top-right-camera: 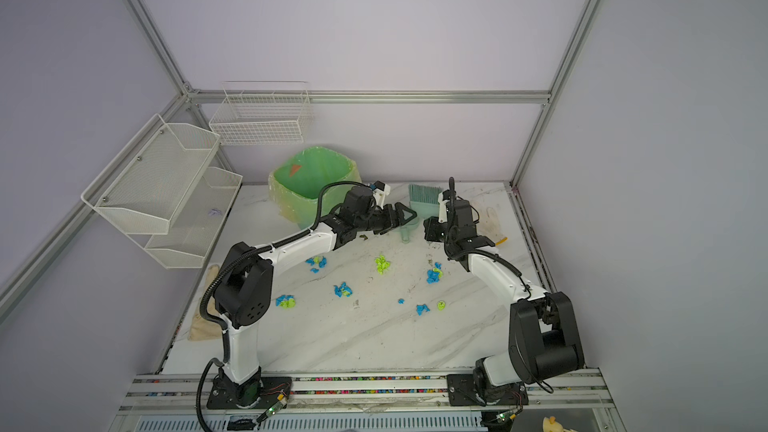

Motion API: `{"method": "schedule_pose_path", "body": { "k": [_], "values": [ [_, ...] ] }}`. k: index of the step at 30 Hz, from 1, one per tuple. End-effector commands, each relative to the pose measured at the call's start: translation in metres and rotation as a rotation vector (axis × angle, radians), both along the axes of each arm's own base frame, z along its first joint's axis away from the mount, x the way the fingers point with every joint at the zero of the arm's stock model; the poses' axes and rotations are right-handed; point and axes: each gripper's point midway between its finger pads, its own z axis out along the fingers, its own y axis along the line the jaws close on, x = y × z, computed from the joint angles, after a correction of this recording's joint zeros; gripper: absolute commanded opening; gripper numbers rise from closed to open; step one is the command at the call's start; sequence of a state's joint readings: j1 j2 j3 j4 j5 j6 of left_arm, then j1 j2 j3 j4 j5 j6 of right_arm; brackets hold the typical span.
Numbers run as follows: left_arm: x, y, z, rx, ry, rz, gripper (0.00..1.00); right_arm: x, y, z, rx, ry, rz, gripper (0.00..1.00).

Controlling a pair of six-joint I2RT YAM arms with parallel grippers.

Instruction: Sweep away the paper scraps from the table

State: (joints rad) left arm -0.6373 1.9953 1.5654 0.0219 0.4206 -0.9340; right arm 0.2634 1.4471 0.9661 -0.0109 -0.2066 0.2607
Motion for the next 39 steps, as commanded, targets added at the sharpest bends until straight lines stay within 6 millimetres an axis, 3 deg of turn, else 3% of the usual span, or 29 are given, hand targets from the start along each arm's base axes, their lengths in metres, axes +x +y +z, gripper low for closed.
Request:
{"method": "schedule_pose_path", "body": {
  "k": [1,5,13,27,33,34,39],
  "values": [
    [0.01,-0.009,0.046,-0.129,-0.088,0.007,0.77,-0.002,0.005,0.019,0.028,-0.055,0.006,0.0],
    [0.014,-0.011,0.045,-0.136,-0.096,0.023,0.65,-0.003,0.009,0.02,0.033,-0.057,0.014,0.0],
    [0.015,-0.024,0.035,-0.145,-0.077,0.005,0.56,-0.005,0.015,0.025,0.041,-0.068,0.029,0.0],
    [0.018,-0.028,0.036,-0.149,-0.097,0.028,0.51,-0.011,0.017,0.028,0.048,-0.07,0.04,0.0],
    [0.02,-0.03,0.044,-0.194,-0.11,0.034,0.45,-0.013,0.015,0.022,0.039,-0.053,0.033,0.0],
    [0.02,-0.03,0.044,-0.2,-0.111,0.036,0.44,-0.016,0.014,0.032,0.046,-0.074,0.033,0.0],
    [0.022,-0.029,0.045,-0.216,-0.12,0.057,0.37,-0.019,0.014,0.03,0.047,-0.071,0.033,0.0]
  ]
}}
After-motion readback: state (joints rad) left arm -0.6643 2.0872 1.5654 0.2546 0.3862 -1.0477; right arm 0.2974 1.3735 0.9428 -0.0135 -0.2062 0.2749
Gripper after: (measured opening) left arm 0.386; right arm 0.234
